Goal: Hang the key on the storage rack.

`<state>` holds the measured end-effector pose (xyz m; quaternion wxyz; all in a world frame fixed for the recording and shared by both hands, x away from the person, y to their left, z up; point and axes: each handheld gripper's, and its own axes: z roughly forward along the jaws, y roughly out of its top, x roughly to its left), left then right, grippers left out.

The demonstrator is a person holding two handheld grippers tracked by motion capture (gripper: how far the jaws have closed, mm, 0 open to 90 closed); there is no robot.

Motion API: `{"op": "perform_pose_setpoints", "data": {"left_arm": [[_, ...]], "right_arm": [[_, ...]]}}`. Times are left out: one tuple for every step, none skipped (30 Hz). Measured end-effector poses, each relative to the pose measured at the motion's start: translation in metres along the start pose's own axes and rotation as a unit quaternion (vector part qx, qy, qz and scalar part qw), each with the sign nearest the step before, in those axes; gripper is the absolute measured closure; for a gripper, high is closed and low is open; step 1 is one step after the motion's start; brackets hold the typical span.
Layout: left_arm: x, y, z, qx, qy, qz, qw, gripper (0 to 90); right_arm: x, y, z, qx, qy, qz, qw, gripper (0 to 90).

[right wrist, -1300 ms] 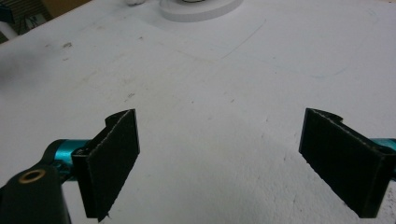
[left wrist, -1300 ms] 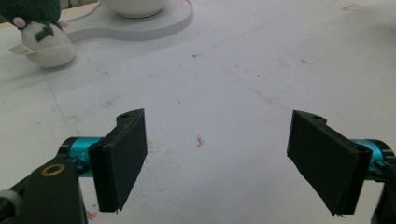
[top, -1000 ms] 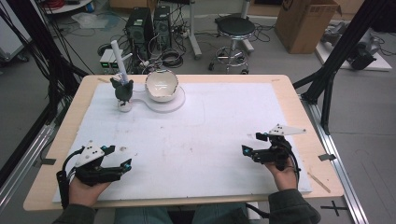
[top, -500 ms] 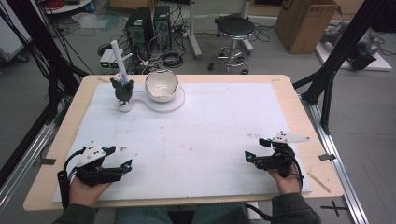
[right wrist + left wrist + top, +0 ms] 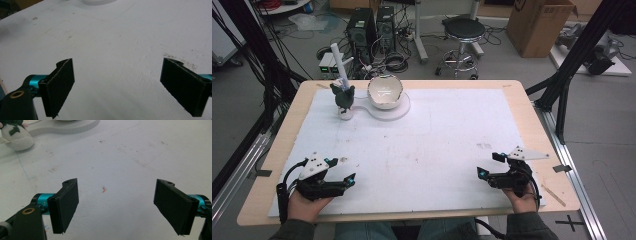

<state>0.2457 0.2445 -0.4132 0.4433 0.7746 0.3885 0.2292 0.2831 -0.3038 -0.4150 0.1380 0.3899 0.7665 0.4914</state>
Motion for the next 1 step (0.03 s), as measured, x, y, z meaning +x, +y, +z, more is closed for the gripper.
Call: {"op": "perform_pose_setpoints", "data": {"left_arm": [[-0.0001,0.0000,0.0001,0.001,-0.001,-0.001,1.0000,20.6]], "right_arm": [[0.0000,0.0001,0.0009,-0.001,0.000,-0.005,1.0000,11.7]]}}
